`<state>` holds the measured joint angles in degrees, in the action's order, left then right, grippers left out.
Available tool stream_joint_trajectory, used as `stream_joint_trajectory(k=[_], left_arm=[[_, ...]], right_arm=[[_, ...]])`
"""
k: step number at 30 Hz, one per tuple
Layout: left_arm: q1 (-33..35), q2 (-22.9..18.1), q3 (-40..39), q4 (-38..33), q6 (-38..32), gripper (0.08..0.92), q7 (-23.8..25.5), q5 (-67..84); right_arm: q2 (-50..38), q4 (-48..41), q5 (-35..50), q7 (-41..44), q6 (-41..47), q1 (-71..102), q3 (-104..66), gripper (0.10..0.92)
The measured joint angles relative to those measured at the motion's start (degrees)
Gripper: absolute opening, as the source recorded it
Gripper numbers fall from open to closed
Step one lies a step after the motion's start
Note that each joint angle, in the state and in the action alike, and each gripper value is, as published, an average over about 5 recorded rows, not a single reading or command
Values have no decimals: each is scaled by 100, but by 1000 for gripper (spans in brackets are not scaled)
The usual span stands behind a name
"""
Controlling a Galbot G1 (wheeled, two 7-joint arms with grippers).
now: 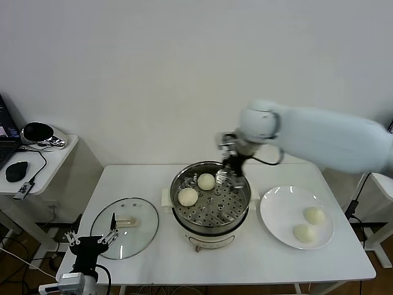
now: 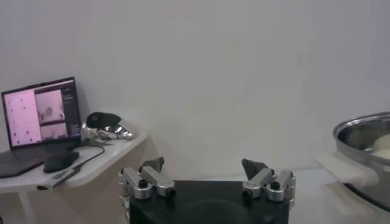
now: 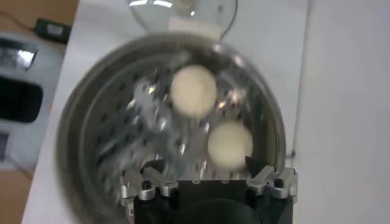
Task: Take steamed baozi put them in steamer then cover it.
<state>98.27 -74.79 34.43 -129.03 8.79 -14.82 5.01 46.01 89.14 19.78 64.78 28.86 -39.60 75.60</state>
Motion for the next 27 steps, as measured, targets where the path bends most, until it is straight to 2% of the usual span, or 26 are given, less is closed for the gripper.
stream_joint_trajectory(k=[7, 13, 20, 27], left_arm=[[21, -21, -90, 1, -10, 823, -2, -77], [74, -36, -92, 14, -21, 823, -8, -108], [98, -81, -99, 32, -21, 823, -7, -168], [133, -111, -90, 29, -19, 823, -4, -228]], right_arm=[[-1266, 318, -832, 370, -716, 193, -49, 823], [-2006, 383, -1559, 449, -1183, 1072, -649, 823], [-2363, 148, -2298, 368, -1565, 2549, -1735, 823], [-2323, -279, -2793, 230, -1751, 3738, -2644, 823]])
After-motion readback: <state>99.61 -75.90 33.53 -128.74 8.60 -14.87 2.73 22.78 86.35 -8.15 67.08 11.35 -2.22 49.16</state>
